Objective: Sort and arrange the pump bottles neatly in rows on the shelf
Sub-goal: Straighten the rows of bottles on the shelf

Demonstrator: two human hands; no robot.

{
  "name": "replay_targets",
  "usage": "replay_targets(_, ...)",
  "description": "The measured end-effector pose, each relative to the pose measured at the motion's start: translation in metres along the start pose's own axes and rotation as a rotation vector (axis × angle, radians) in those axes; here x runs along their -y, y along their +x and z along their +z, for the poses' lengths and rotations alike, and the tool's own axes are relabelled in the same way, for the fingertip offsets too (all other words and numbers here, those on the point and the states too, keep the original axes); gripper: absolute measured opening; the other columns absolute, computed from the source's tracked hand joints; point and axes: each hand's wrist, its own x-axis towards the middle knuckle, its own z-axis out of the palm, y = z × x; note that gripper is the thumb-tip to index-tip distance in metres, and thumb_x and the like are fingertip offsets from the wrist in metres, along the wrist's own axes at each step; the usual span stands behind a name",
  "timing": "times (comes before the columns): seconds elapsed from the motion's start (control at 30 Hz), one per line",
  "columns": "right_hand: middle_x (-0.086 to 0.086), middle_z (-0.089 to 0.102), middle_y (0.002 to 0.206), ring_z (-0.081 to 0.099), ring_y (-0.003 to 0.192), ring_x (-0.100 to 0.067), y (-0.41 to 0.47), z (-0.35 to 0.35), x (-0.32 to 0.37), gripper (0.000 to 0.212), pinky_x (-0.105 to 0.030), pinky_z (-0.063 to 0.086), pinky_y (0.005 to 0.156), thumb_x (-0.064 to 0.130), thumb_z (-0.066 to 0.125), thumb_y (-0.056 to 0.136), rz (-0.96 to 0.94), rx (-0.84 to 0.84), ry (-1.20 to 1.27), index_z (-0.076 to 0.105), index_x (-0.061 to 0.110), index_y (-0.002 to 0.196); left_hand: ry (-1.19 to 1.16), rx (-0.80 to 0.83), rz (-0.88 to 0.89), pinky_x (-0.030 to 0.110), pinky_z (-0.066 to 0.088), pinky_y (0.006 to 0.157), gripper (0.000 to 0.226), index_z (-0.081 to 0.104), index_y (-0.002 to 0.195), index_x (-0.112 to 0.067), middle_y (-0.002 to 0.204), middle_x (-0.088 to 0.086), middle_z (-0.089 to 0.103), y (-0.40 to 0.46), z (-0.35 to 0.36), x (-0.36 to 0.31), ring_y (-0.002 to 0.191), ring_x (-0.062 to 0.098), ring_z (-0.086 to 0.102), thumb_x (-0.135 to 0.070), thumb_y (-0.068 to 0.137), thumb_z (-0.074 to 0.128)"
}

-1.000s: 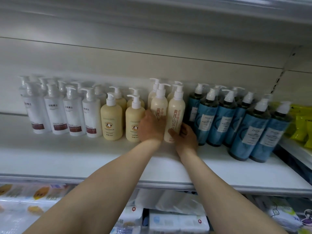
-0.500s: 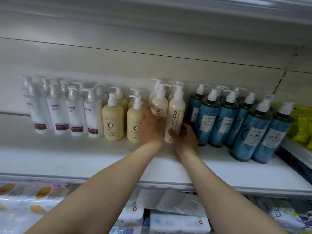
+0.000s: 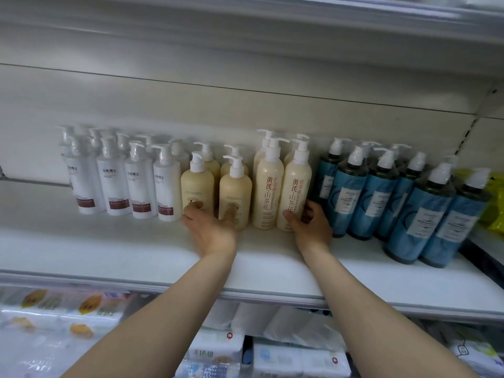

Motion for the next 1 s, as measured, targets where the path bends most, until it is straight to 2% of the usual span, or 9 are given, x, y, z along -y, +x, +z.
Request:
replay_targets(0.13, 0.002, 0.065, 0.132, 0.062, 0.117, -0.020, 0.001, 0.002, 0.000, 0.063, -0.035, 0.048, 0.099, 0.040, 0.079, 0.083, -0.007, -0.006, -0.017, 0.053, 0.023, 0.139, 0.029, -0.085, -0.043, 0.040, 0.034, 0.106, 0.090, 0.036, 0.142, -0.006, 0.141, 0.018, 0.037, 0.013, -0.016, 0.008, 0.130, 0.037, 0.039, -0.028, 0.071, 0.087)
replay_targets(0.27, 0.001, 0.065, 0.131, 0.063, 0.116, -0.021, 0.000, 0.004, -0.001, 0.062, -0.037, 0.049, 0.100, 0.040, 0.079, 0.083, -0.012, -0.019, -0.022, 0.054, 0.023, 0.138, 0.096, 0.018, -0.020, 0.043, 0.027, 0.115, 0.115, 0.017, 0.155, -0.009, 0.153, 0.016, 0.027, 0.014, -0.016, 0.011, 0.141, 0.034, 0.027, -0.037, 0.069, 0.088)
replay_targets(0.37, 0.001, 0.065, 0.131, 0.063, 0.117, -0.021, -0.001, 0.004, -0.001, 0.062, -0.039, 0.049, 0.101, 0.040, 0.079, 0.083, -0.013, -0.020, -0.025, 0.055, 0.023, 0.137, 0.178, 0.055, 0.007, 0.042, 0.023, 0.116, 0.122, 0.008, 0.156, -0.009, 0.156, 0.018, 0.021, 0.012, -0.013, 0.013, 0.141, 0.035, 0.024, -0.041, 0.070, 0.087)
replay_targets(0.73, 0.001, 0.065, 0.130, 0.063, 0.115, -0.020, -0.003, 0.005, 0.002, 0.061, -0.033, 0.048, 0.098, 0.038, 0.080, 0.084, -0.034, -0.005, -0.031, 0.055, 0.022, 0.137, 0.288, 0.038, 0.054, 0.043, 0.025, 0.111, 0.112, 0.011, 0.155, -0.007, 0.154, 0.019, 0.024, 0.015, -0.008, 0.013, 0.134, 0.038, 0.028, -0.042, 0.076, 0.082)
replay_targets(0.9, 0.000, 0.066, 0.131, 0.063, 0.116, -0.020, -0.003, 0.005, 0.002, 0.062, -0.035, 0.048, 0.099, 0.039, 0.080, 0.083, -0.032, -0.014, -0.039, 0.055, 0.022, 0.137, 0.294, 0.011, 0.082, 0.037, 0.025, 0.106, 0.102, 0.025, 0.148, -0.005, 0.145, 0.019, 0.036, 0.015, -0.006, 0.015, 0.128, 0.037, 0.034, -0.039, 0.073, 0.085)
replay_targets(1.0, 0.001, 0.065, 0.131, 0.063, 0.116, -0.020, -0.004, 0.005, 0.002, 0.064, -0.033, 0.047, 0.098, 0.040, 0.080, 0.083, -0.031, -0.008, -0.046, 0.054, 0.022, 0.139, 0.281, 0.012, 0.092, 0.035, 0.024, 0.105, 0.100, 0.028, 0.147, -0.005, 0.143, 0.018, 0.038, 0.015, -0.006, 0.017, 0.128, 0.036, 0.034, -0.038, 0.072, 0.085)
